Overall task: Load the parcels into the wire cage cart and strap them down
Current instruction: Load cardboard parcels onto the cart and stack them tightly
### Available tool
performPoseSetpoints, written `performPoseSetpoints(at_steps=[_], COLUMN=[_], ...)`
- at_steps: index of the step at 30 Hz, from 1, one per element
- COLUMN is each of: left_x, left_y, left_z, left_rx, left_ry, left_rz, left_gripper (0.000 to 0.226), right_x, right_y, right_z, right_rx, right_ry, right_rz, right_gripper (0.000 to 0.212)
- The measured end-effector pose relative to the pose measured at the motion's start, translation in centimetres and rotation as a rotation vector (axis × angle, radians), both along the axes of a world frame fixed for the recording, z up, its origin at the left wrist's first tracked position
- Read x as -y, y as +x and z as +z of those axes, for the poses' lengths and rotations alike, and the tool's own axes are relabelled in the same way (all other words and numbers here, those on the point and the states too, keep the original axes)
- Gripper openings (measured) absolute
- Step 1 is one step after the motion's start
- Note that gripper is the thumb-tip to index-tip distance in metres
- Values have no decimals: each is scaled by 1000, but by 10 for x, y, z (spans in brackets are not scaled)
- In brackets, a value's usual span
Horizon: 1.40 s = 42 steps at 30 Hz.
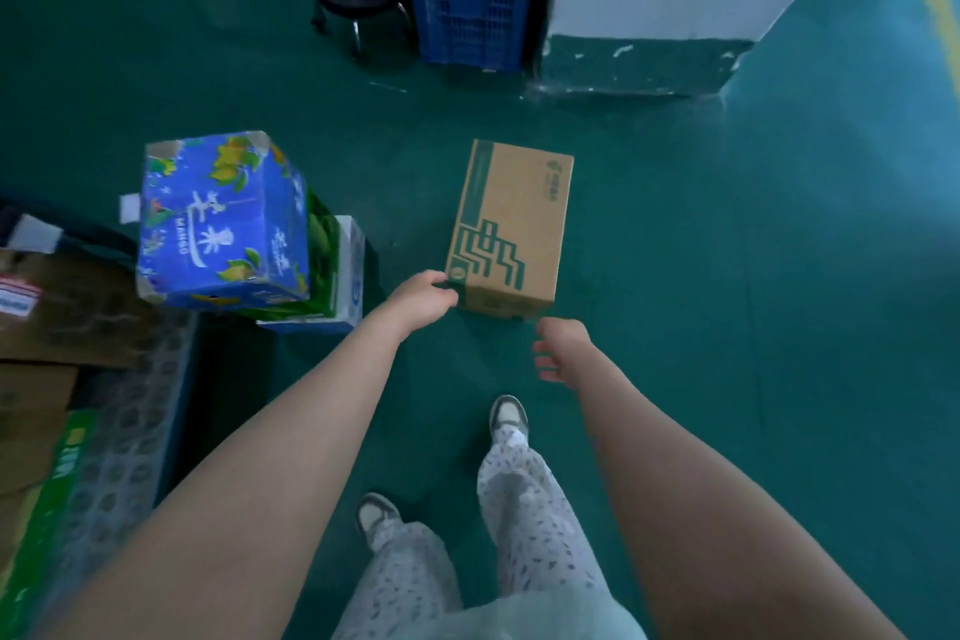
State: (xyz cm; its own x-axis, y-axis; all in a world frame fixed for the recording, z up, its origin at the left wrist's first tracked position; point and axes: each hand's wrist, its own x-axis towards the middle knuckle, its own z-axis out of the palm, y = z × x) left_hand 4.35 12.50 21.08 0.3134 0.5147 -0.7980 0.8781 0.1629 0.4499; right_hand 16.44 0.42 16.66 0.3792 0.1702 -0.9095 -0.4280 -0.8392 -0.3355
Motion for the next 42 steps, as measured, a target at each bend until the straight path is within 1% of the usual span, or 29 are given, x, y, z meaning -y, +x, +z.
performPoseSetpoints(at_steps=[2,4,10,11,14,16,20,23,25,27,29,32,34,36,38,40,42], left_x=[-6,-11,-38,-42,-52,-58,-64,-64,-64,-68,-75,-82,-89,-98,-99,-92,-82], left_y=[16,26,51,54,67,75,87,88,86,85,82,86,85,79,72,57,38], left_z=[-26,-49,-132,-145,-184,-205,-242,-255,-254,-242,-221,-193,-164,-138,-112,-83,-61], left_rx=[-14,-33,-133,-147,-165,-172,-156,-114,-86,-61,-5,68,45,-8,-56,-113,-162], left_ry=[-12,-19,36,42,30,7,-73,-77,-33,56,171,233,260,317,362,428,476], left_rz=[10,34,95,110,161,202,307,379,434,488,549,610,633,636,606,580,602], left_gripper=[53,54,62,63,68,73,80,76,75,71,63,47,40,41,51,61,67], right_x=[-2,-7,-26,-28,-32,-36,-44,-47,-48,-49,-59,-68,-76,-81,-82,-85,-86], right_y=[22,38,66,69,77,83,89,89,85,82,77,72,66,59,52,41,32], right_z=[-24,-46,-123,-135,-172,-191,-217,-221,-214,-202,-181,-157,-134,-111,-87,-62,-41], right_rx=[16,18,34,33,29,25,6,-1,16,55,92,121,129,144,132,114,95], right_ry=[-44,-64,-115,-118,-97,-105,-99,-24,30,96,174,233,263,291,305,328,345], right_rz=[0,-2,36,28,-16,-15,35,61,69,56,7,-119,-130,-105,-98,-91,-52], right_gripper=[11,9,7,12,40,52,58,51,49,43,36,34,35,37,42,52,59])
